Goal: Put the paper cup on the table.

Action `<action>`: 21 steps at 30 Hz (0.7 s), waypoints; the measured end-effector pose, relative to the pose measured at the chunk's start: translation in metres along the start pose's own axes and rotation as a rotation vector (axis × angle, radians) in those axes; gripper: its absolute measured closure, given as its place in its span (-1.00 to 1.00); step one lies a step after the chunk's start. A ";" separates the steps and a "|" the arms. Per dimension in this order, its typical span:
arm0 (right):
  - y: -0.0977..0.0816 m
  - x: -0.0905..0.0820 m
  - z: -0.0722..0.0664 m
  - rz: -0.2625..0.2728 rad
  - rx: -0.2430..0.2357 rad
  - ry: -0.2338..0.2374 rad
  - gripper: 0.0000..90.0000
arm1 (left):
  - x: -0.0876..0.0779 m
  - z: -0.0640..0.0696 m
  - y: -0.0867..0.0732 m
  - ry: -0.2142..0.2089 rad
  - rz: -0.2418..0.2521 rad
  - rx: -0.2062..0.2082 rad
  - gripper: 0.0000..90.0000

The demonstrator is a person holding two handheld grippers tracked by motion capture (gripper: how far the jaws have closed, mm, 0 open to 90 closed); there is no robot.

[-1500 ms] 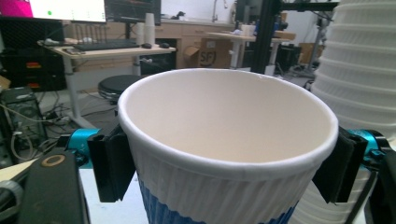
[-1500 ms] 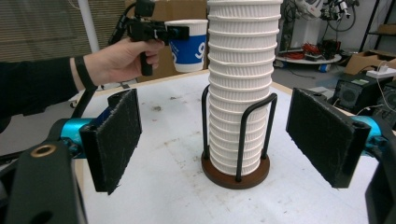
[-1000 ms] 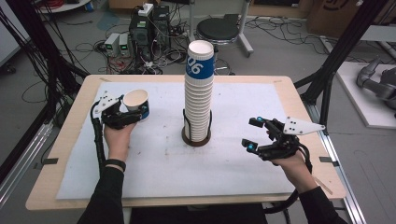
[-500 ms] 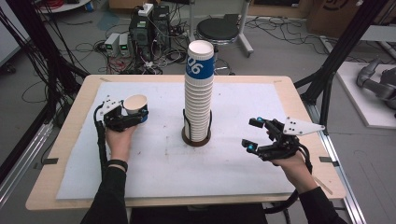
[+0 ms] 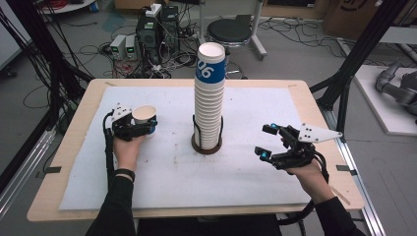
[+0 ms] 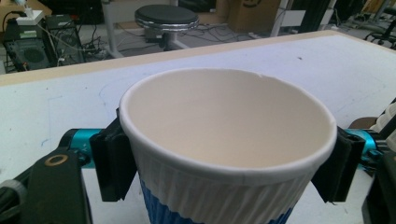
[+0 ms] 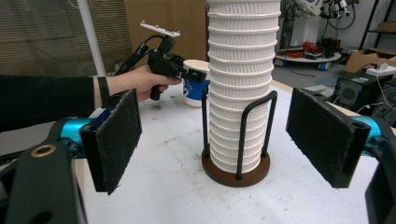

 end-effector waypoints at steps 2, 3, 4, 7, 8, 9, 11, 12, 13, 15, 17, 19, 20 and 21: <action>0.000 0.000 0.000 -0.002 0.003 0.001 -0.59 | 0.000 0.000 -0.001 0.002 -0.009 -0.008 -0.53; 0.000 0.000 0.000 -0.002 0.003 0.000 -0.59 | -0.001 0.000 -0.001 0.005 -0.013 -0.004 -0.53; 0.000 0.000 0.000 -0.002 0.003 0.000 -0.59 | -0.001 0.000 -0.001 0.008 -0.018 0.001 -0.53; 0.000 0.000 0.000 0.000 -0.003 0.000 -0.59 | -0.002 0.001 -0.001 0.010 -0.030 0.002 -0.55; 0.000 0.000 0.000 -0.001 0.003 0.001 -0.59 | -0.002 0.002 0.000 0.012 -0.035 0.000 -0.56; 0.000 0.000 0.000 -0.002 0.002 0.000 -0.59 | -0.002 0.002 0.000 0.013 -0.039 0.000 -0.56; 0.000 0.000 0.000 0.000 0.002 0.000 -0.59 | -0.004 0.001 -0.001 0.017 -0.052 0.000 -0.57; 0.000 0.000 0.000 -0.001 0.001 0.000 -0.59 | -0.005 0.001 -0.001 0.021 -0.062 -0.005 -0.58; 0.000 0.000 0.000 0.001 0.000 -0.001 -0.59 | -0.005 0.001 -0.001 0.017 -0.067 -0.014 -0.59; 0.000 0.000 0.000 0.000 0.000 -0.001 -0.59 | -0.007 0.001 -0.002 0.016 -0.077 -0.005 -0.60; 0.000 0.000 -0.001 -0.002 0.005 0.001 -0.59 | -0.008 0.002 -0.003 0.018 -0.071 0.005 -0.60; 0.000 0.000 0.000 0.002 -0.001 -0.001 -0.59 | -0.009 0.002 -0.005 0.015 -0.068 0.004 -0.60; 0.000 0.000 0.000 0.003 0.000 -0.003 -0.59 | -0.009 0.002 -0.006 0.012 -0.066 0.000 -0.60; 0.001 0.001 0.000 0.003 0.000 -0.002 -0.59 | -0.010 0.002 -0.006 0.013 -0.066 0.001 -0.60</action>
Point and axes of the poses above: each handheld gripper's, and its own axes: x roughly forward along the jaws, y roughly out of its top, z roughly to its right, the point moved 3 cm from there along x, roughly forward along the jaws, and after that the axes turned 1 degree about y, right-handed, at the moved point
